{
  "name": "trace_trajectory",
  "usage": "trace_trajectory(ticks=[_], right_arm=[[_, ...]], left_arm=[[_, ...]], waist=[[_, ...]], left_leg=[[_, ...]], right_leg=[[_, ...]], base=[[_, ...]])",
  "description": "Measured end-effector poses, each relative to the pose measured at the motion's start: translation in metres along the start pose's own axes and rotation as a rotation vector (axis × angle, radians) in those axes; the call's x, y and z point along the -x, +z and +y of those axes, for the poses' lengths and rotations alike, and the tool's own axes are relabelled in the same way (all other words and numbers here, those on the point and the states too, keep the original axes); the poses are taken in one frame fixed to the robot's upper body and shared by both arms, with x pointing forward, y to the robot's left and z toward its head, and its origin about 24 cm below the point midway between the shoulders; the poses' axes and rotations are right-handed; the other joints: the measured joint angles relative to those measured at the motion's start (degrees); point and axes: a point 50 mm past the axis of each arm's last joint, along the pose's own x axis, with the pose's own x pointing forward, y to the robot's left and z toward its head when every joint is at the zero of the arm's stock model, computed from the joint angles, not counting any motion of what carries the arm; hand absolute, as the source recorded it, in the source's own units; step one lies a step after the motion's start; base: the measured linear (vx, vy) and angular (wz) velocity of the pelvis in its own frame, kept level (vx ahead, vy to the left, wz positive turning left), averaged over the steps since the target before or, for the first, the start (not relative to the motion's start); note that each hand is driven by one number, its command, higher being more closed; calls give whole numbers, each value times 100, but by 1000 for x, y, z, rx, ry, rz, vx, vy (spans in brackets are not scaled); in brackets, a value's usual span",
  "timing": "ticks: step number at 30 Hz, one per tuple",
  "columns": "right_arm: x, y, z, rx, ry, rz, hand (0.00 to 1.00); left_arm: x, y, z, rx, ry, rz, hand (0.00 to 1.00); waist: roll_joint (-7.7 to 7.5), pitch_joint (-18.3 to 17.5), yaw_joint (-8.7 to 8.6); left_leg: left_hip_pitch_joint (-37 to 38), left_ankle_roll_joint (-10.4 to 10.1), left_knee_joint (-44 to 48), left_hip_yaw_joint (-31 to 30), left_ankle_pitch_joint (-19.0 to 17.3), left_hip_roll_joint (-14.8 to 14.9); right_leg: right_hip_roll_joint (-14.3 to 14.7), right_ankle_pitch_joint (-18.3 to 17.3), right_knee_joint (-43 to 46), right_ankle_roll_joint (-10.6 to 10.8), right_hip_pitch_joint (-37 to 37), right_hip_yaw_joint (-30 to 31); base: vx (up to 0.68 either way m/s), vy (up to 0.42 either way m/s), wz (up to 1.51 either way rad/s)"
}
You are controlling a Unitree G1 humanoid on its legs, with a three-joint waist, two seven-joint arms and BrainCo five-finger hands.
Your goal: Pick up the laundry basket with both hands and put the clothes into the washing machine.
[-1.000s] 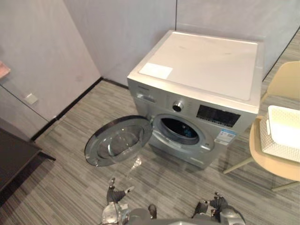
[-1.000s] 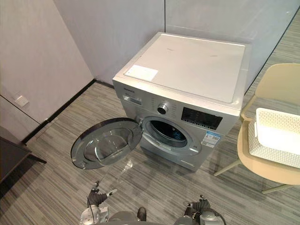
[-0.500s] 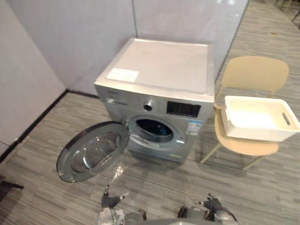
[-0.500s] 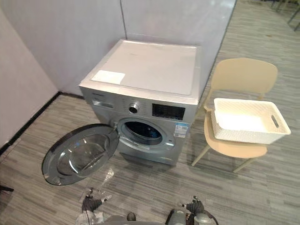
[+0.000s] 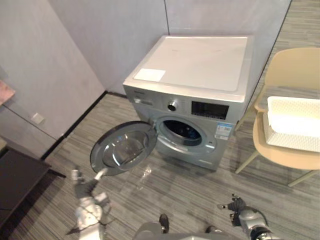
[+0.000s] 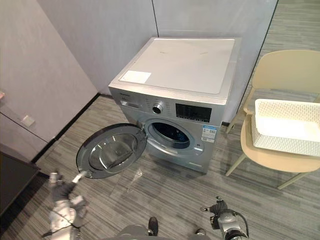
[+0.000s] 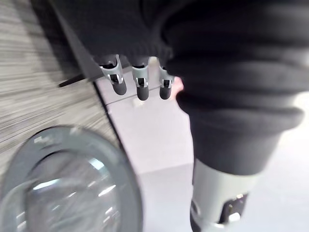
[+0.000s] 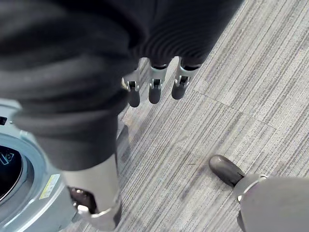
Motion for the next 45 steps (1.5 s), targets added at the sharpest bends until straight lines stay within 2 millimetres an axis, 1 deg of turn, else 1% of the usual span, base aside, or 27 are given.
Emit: trace_trajectory(ticks=[1,2,3,4,6,8,9,10,12,13,15,17,18,19,21,22,23,25,27,29,30,32,35,38,40,43,45], right_arm=[[1,-5,-4,12,2,13,0],[1,-9,-6,15,2,22,0],[3,-20,-8,18,7,49,0],[5,-27,-7,17,11,68,0],[8,-37,2,9,41,91,0],[11,-42,11,3,87,106,0],[11,-42,12,2,96,106,0],[11,-40,16,10,121,96,0],[11,-33,18,48,137,66,0],[11,-30,19,67,152,46,0],[11,-15,28,148,201,-17,0],[11,3,34,189,218,-90,0],[12,18,37,200,223,-145,0],[12,25,39,203,227,-174,0],[18,49,46,185,230,-285,0],[20,59,48,170,227,-329,0],[22,65,49,156,223,-355,0],[31,86,52,121,228,-460,0],[37,95,52,91,227,-516,0],[42,104,51,31,204,-567,0],[43,106,50,14,198,-575,0],[46,112,51,-28,192,-595,0],[47,112,51,-61,182,-599,0],[46,114,46,-106,155,-598,0],[47,113,46,-110,152,-601,0],[50,118,47,-115,156,-625,0],[51,119,47,-114,160,-630,0]], left_arm=[[-2,12,8,-14,45,-59,0],[-3,17,9,-19,56,-80,0],[-6,25,12,-40,82,-116,0],[-10,29,14,-46,107,-127,0],[-20,38,28,-70,198,-143,0],[-31,46,50,-145,314,-147,0],[-34,48,57,-171,344,-149,0],[-44,55,77,-266,419,-144,0],[-55,62,100,-331,494,-133,0],[-65,69,111,-344,526,-132,0],[-101,100,121,-334,535,-165,0],[-122,133,117,-258,525,-231,0],[-136,161,107,-215,496,-288,0],[-141,175,101,-186,478,-321,0],[-156,226,74,-89,385,-417,0],[-160,239,61,-46,338,-428,0],[-162,246,52,-25,309,-431,0],[-167,270,17,25,196,-440,0],[-166,289,-1,50,131,-459,0],[-163,318,-17,111,68,-490,0],[-161,327,-18,124,58,-504,0],[-150,367,-15,182,40,-581,0],[-138,398,-11,253,21,-644,0],[-135,407,-10,269,10,-660,0],[-133,414,-2,282,26,-676,0],[-136,409,12,299,57,-667,0],[-139,405,22,233,66,-668,0]], waist=[[94,-26,-13],[170,-47,-8],[314,-95,-23],[374,-141,-25],[402,-160,-24],[399,-162,-26],[395,-163,-27],[332,-168,-10],[278,-177,-9],[238,-181,-11],[48,-27,-15],[-172,240,-26],[-294,458,-23],[-410,563,-25],[-915,941,-21],[-1071,1060,-13],[-1153,1099,-18],[-1466,1302,-8],[-1542,1428,-12],[-1617,1617,-2],[-1638,1677,-4],[-1770,1839,-1],[-1894,2003,4],[-1957,2127,50],[-1958,2152,135],[-1959,2152,143],[-1959,2151,155]], left_leg=[[101,-62,-188,-149,-17,39],[146,-90,-316,-224,-35,56],[211,-203,-575,-234,-123,57],[250,-235,-700,-249,-161,41],[393,-141,-915,-251,-221,-6],[516,67,-1006,-229,-396,-53],[524,98,-1008,-208,-445,-71],[525,144,-1002,-72,-490,-138],[499,140,-993,36,-528,-181],[424,144,-960,76,-532,-201],[93,140,-800,163,-532,-125],[-207,107,-692,269,-511,9],[-394,55,-615,349,-474,124],[-503,13,-597,419,-448,190],[-874,-154,-581,658,-334,382],[-1034,-201,-558,734,-302,459],[-1162,-241,-548,756,-273,499],[-1558,-301,-476,800,-230,603],[-1802,-282,-345,854,-142,720],[-2111,-294,-140,875,-92,872],[-2168,-292,-82,872,-93,901],[-2481,-253,132,852,-80,1049],[-2801,-241,365,754,-108,1186],[-3109,-272,502,693,-132,1319],[-3274,-293,575,693,-147,1399],[-3431,-338,710,701,-232,1541],[-3510,-351,820,713,-276,1638]], right_leg=[[-4,82,-87,84,3,9],[12,121,-113,120,-18,1],[20,241,-195,209,-42,-41],[20,334,-299,264,1,-98],[36,530,-557,362,143,-144],[68,752,-863,441,280,-131],[71,821,-945,459,298,-110],[66,1029,-1190,500,375,-35],[60,1199,-1396,517,373,54],[59,1323,-1505,472,353,91],[107,1385,-1393,393,-9,197],[144,1316,-1088,309,-385,218],[157,1231,-823,212,-637,203],[162,1188,-697,175,-772,184],[163,1049,-364,70,-1290,105],[168,1049,-322,66,-1442,33],[161,1050,-318,66,-1534,-70],[163,1119,-355,-11,-1852,-340],[239,1176,-379,-79,-1992,-414],[341,1235,-404,-145,-2168,-472],[368,1235,-420,-155,-2189,-486],[497,1278,-462,-254,-2358,-547],[612,1245,-469,-300,-2484,-656],[722,1235,-469,-315,-2678,-736],[790,1191,-467,-373,-2800,-738],[898,1168,-469,-343,-2900,-725],[975,1113,-477,-261,-2945,-693]], base=[[-12,147,-14],[16,231,-3],[30,242,10],[21,235,14],[10,137,7],[-11,119,-5],[-35,157,-24],[-61,144,-33],[-43,87,-32],[-77,40,-22],[-119,22,-25],[-151,-52,-12],[-236,-107,3],[-201,-111,12],[-158,-133,9],[-127,-128,1],[-108,-103,-5],[-62,-77,-10],[-24,-67,-5],[16,-69,-6],[74,-67,-10],[102,-55,-7],[88,-22,4],[106,-4,-2],[111,0,-7],[84,3,-15],[78,11,-17]])
